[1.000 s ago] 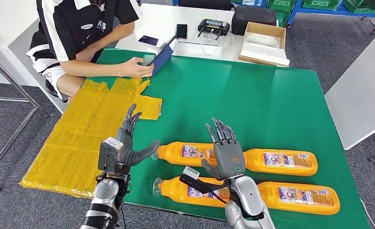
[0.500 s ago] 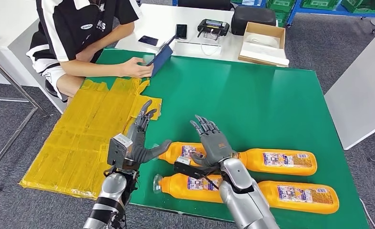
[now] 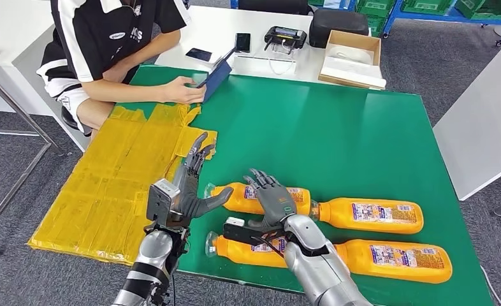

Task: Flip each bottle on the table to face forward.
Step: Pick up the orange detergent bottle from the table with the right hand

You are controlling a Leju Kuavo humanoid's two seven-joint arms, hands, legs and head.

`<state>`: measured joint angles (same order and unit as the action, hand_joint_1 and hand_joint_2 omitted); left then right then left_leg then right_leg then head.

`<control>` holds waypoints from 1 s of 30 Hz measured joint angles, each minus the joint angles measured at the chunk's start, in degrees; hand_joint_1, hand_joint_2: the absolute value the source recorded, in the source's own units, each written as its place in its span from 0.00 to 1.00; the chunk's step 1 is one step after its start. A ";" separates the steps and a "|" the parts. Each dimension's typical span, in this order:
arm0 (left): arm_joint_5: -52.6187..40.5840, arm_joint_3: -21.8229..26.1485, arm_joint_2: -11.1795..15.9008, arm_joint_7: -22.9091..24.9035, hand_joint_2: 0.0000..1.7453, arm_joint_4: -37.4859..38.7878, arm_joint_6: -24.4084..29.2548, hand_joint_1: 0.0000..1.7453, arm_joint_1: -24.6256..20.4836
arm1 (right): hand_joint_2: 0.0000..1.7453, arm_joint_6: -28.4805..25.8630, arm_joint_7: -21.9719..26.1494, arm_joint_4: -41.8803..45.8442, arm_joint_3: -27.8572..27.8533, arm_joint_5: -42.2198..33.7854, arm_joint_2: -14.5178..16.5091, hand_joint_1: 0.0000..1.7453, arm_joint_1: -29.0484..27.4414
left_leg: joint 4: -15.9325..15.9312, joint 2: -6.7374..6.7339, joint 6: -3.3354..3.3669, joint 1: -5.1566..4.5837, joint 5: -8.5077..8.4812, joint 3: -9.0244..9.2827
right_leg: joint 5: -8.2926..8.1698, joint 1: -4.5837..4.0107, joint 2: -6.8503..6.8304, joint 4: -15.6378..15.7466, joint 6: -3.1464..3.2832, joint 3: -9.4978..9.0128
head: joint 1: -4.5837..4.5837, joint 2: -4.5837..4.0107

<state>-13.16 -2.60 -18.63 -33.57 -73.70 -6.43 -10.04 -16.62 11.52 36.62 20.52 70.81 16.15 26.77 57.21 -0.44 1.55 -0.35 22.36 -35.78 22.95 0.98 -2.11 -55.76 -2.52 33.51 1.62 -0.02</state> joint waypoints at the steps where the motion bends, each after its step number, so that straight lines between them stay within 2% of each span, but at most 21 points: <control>1: 0.00 -0.11 0.01 -0.01 1.00 0.02 0.01 0.00 -0.02 | 1.00 0.31 0.02 -0.34 0.00 -0.13 0.09 0.00 0.06 | 0.00 -0.01 0.00 0.00 -0.02 -0.06 | -0.03 0.00 0.00 0.00 -0.02 0.06 | 0.01 -0.01; 12: 0.00 -0.61 0.11 -0.03 1.00 0.31 0.08 0.00 -0.13 | 1.00 1.02 -1.11 -2.15 0.37 -0.26 0.67 0.00 0.12 | 0.00 -0.01 0.00 0.00 -0.04 -0.26 | -0.04 0.00 0.00 0.00 -0.04 0.25 | 0.00 -0.01; 14: -0.02 -0.60 0.11 0.03 1.00 0.31 0.20 0.00 -0.12 | 1.00 0.59 -3.83 -2.26 0.95 1.07 0.83 0.00 0.22 | 0.00 0.00 0.00 0.00 -0.04 -0.28 | -0.04 0.00 0.00 0.00 -0.03 0.27 | 0.00 -0.01; 18: -0.31 -0.57 0.11 0.70 1.00 0.31 0.41 0.00 -0.03 | 1.00 -1.25 -13.66 -3.13 2.11 6.92 0.84 0.00 1.07 | 0.00 0.00 0.00 0.00 -0.05 -0.31 | -0.04 0.00 0.00 -0.01 -0.04 0.29 | 0.00 -0.01; 21: -0.66 -0.54 0.11 1.35 1.00 0.29 0.43 0.00 0.06 | 1.00 -1.69 -19.08 -4.41 2.39 10.99 0.81 0.00 2.17 | 0.00 0.00 0.00 -0.01 -0.06 -0.31 | -0.05 0.00 0.00 -0.01 -0.05 0.29 | 0.00 -0.01; 28: -0.98 -0.50 0.11 2.28 1.00 0.23 0.48 0.00 0.68 | 1.00 -0.10 -25.20 -6.86 2.49 14.96 1.08 0.00 3.80 | 0.00 0.01 0.01 -0.01 -0.06 -0.30 | -0.06 0.00 -0.01 0.00 -0.05 0.28 | 0.00 -0.01; 30: -0.98 -0.50 0.11 2.44 1.00 0.22 0.54 0.00 0.85 | 1.00 0.32 -25.93 -7.35 2.49 15.31 1.15 0.06 4.15 | 0.00 0.01 0.01 -0.01 -0.07 -0.30 | -0.06 0.00 -0.01 0.00 -0.05 0.28 | 0.01 -0.01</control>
<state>-14.14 -3.10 -18.51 -31.12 -73.48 -5.89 -9.19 -16.30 -14.41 29.27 23.02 86.12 17.29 30.92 57.22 -0.43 1.56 -0.36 22.29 -36.08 22.90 0.98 -2.12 -55.76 -2.58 33.79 1.62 -0.02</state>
